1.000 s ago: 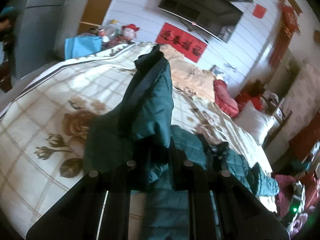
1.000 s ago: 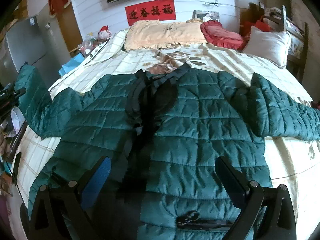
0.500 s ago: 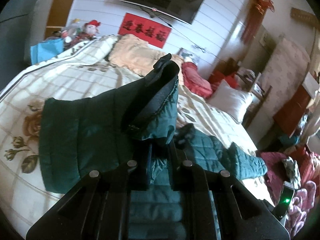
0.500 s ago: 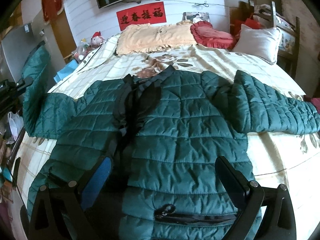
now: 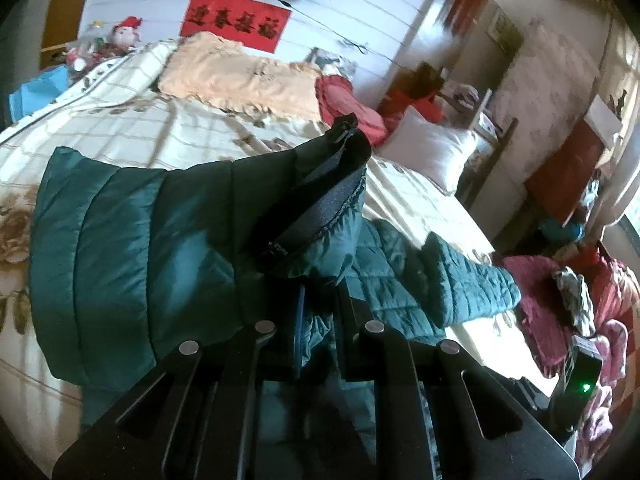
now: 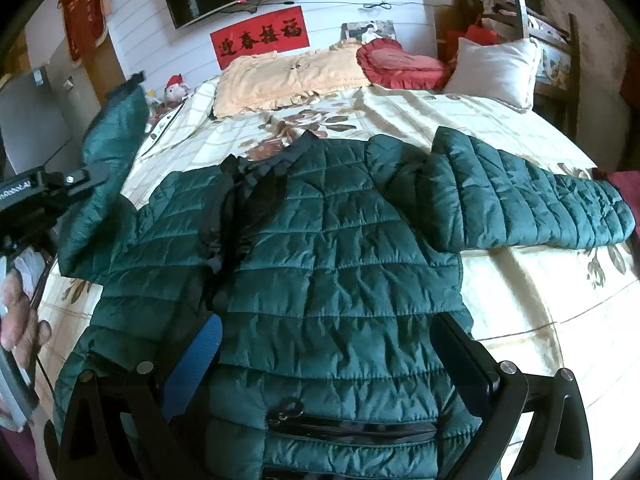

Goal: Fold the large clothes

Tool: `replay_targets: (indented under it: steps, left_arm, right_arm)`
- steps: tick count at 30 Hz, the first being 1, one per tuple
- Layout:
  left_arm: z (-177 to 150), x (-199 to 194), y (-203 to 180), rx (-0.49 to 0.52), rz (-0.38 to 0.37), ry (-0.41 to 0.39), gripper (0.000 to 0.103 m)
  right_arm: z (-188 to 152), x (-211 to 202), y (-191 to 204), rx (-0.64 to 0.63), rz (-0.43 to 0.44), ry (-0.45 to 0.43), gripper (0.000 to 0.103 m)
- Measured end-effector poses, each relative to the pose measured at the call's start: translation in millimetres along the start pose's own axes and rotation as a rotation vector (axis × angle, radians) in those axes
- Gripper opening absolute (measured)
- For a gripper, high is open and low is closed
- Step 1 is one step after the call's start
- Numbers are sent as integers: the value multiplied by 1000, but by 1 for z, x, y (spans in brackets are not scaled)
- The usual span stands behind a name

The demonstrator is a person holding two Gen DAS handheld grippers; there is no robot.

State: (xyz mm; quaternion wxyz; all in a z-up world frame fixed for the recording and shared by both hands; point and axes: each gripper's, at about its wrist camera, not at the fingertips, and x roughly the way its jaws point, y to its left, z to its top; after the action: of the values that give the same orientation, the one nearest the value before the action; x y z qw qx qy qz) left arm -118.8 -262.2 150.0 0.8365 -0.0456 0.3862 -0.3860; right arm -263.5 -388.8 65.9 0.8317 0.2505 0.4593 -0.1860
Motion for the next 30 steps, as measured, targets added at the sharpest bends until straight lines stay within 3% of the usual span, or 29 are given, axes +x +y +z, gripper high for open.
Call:
replay_targets:
  steps: [9, 17, 30]
  left_arm:
    - [-7, 47, -26, 24, -10, 67, 12]
    - [-23, 88, -20, 3, 33, 142, 11]
    - [-35, 112, -18, -4, 43, 192, 11]
  right_arm:
    - [-6, 8, -10, 22, 3, 27, 103]
    - [0, 12, -13, 17, -58, 16, 103]
    - [15, 44, -24, 32, -119, 55, 103]
